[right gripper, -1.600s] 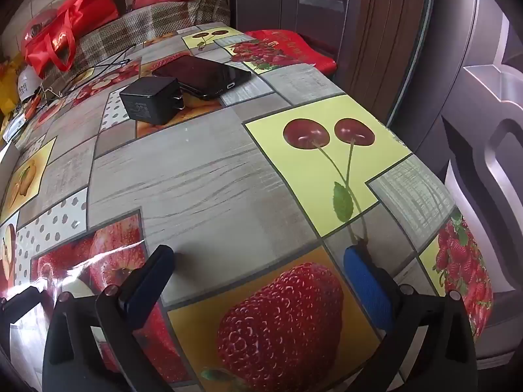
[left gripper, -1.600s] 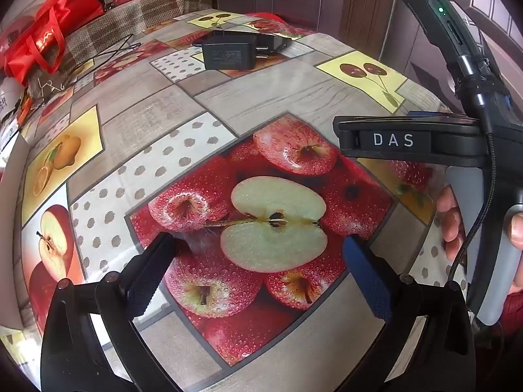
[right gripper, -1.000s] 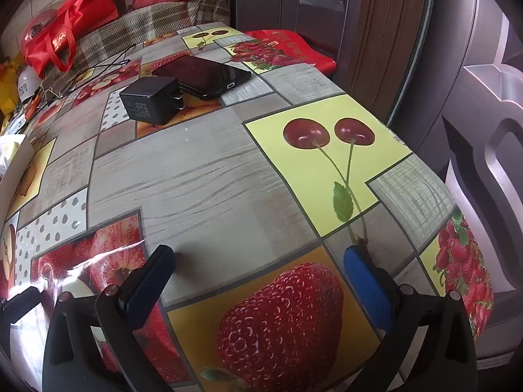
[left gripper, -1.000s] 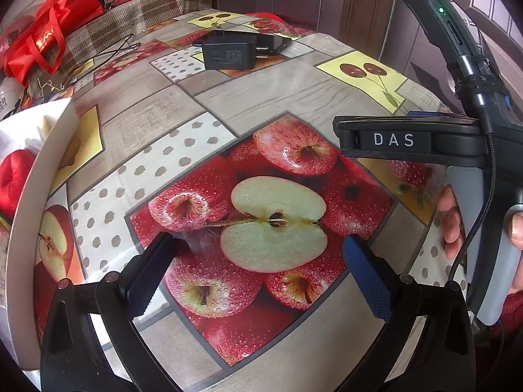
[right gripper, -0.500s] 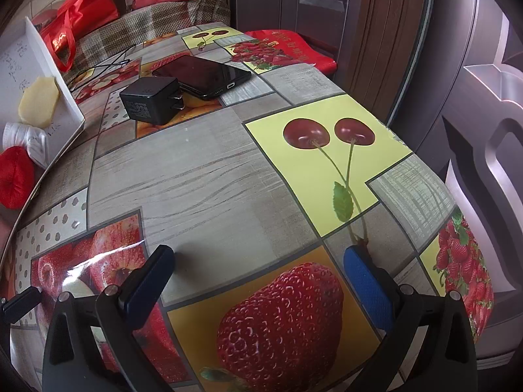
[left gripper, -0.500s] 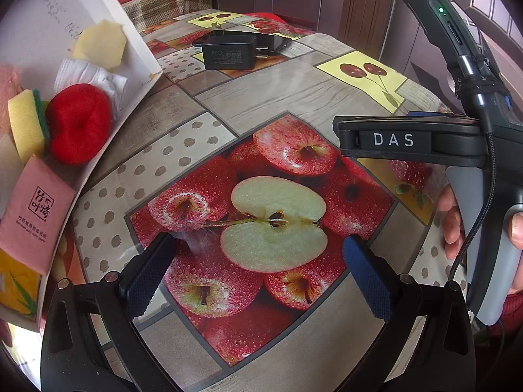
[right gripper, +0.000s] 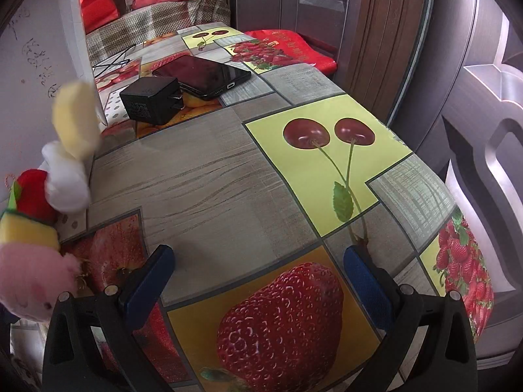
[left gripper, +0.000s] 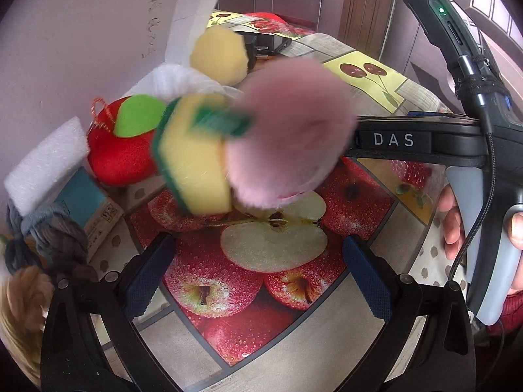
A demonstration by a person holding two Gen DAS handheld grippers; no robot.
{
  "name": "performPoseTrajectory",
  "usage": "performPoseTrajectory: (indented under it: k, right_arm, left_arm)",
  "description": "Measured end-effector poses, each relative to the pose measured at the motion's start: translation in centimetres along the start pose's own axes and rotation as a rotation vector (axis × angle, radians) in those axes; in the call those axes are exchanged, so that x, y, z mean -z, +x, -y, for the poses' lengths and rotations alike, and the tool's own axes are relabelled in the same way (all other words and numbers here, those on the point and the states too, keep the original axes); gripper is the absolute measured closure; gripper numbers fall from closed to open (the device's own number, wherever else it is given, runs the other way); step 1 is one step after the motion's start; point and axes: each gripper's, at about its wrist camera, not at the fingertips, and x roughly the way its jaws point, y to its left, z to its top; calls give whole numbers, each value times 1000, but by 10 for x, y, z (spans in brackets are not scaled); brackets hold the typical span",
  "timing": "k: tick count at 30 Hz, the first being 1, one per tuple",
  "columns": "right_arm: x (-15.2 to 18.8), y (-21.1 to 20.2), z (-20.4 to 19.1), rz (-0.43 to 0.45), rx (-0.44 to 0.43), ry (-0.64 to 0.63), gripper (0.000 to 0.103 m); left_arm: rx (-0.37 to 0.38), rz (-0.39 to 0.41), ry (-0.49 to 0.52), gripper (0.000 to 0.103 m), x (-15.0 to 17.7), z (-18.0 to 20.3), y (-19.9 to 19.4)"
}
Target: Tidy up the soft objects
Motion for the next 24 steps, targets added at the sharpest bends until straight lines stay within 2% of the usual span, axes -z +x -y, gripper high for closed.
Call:
performPoseTrajectory:
  k: [24]
  right_arm:
    - [0, 0, -1, 0, 1, -1, 0]
  left_arm:
    - [1, 0, -1, 0, 0, 1, 1]
